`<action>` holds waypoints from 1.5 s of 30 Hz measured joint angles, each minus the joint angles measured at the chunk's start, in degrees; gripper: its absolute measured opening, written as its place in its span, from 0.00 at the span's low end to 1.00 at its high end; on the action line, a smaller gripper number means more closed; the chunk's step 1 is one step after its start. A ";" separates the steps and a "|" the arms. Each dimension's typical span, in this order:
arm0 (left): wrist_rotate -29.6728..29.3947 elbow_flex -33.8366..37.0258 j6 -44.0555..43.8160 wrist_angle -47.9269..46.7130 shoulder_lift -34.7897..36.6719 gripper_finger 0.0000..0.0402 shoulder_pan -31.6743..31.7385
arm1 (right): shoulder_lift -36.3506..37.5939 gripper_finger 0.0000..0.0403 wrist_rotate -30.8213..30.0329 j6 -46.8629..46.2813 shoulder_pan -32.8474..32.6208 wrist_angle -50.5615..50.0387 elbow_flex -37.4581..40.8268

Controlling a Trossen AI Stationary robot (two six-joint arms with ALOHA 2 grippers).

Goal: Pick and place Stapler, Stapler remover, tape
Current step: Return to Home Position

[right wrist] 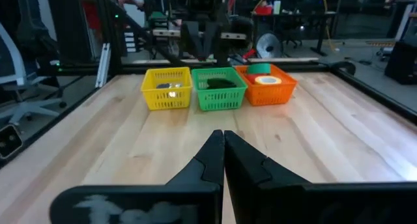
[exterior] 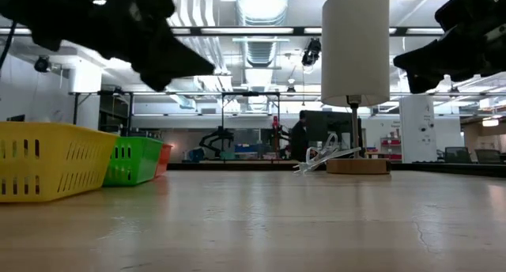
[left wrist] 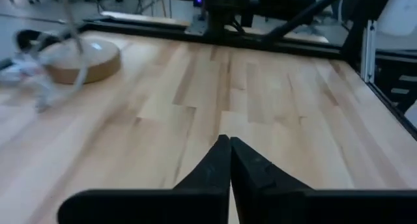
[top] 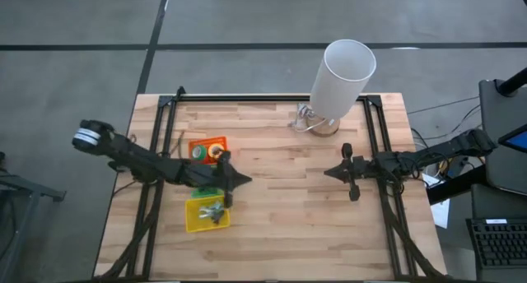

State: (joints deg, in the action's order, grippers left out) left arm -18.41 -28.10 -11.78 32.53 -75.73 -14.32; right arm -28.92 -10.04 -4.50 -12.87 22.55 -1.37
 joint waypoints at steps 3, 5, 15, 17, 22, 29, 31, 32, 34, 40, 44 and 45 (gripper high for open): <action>0.63 5.66 1.23 1.18 6.69 0.02 1.39 | 0.61 0.02 0.04 0.20 0.22 0.10 0.00; 0.62 9.65 1.29 2.49 11.16 0.02 2.02 | 0.79 0.02 -0.43 0.28 0.22 -0.02 0.00; 0.34 23.21 0.92 2.58 33.21 0.02 1.61 | 0.30 0.02 -0.42 1.97 0.13 -1.07 0.07; 0.35 24.69 1.16 2.54 36.44 0.02 1.61 | 0.32 0.02 -0.41 1.73 0.13 -1.27 0.07; 0.52 27.10 2.48 2.41 42.98 0.02 1.60 | 0.32 0.02 -0.42 1.69 0.13 -1.32 0.07; 4.48 27.53 4.52 1.28 48.61 0.03 1.59 | 0.32 0.02 -0.42 1.71 0.13 -1.34 0.07; 4.55 27.57 5.51 1.08 50.04 0.03 1.59 | 0.32 0.02 -0.42 1.67 0.13 -1.34 0.07; 4.56 27.57 5.62 1.03 50.47 0.03 1.59 | 0.32 0.02 -0.42 1.70 0.13 -1.34 0.07; 4.54 27.57 5.82 0.47 51.05 0.03 1.59 | 0.32 0.02 -0.42 1.67 0.13 -1.34 0.07; 4.52 27.57 5.70 -0.19 51.13 0.02 1.59 | 0.32 0.02 -0.42 1.66 0.13 -1.34 0.07; 4.52 27.57 5.67 -0.19 51.13 0.03 1.59 | 0.32 0.02 -0.42 1.63 0.13 -1.32 0.07; 4.54 27.57 5.67 -0.20 51.13 0.03 1.59 | 0.32 0.02 -0.42 1.67 0.13 -1.32 0.07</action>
State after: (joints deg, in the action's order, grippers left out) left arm -13.88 -0.54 -6.11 32.32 -24.60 -12.73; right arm -28.60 -10.46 -2.83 -12.73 21.23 -1.30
